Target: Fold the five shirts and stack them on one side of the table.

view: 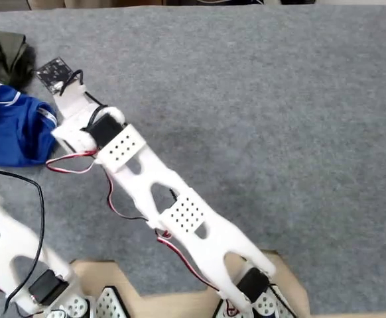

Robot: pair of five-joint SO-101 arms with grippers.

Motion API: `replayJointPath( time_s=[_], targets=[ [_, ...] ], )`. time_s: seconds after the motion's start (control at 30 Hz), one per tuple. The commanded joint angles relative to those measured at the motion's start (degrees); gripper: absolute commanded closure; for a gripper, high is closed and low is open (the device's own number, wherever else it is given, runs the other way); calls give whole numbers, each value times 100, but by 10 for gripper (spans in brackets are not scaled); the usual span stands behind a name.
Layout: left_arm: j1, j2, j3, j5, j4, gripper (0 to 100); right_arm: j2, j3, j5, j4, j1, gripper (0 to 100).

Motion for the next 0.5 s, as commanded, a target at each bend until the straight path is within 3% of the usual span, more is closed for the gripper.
replayJointPath(
  time_s=[0.0, 0.23, 0.47],
  targets=[
    [-53, -374, -281, 9, 88, 980, -75, 136, -123, -1029, -189, 885],
    [-316, -374, -255, 9, 88, 980, -92, 971, -387, -2462, -435, 700],
    [-422, -321, 114, 9, 88, 980, -75, 1534, -686, -3314, -558, 717]
  ],
)
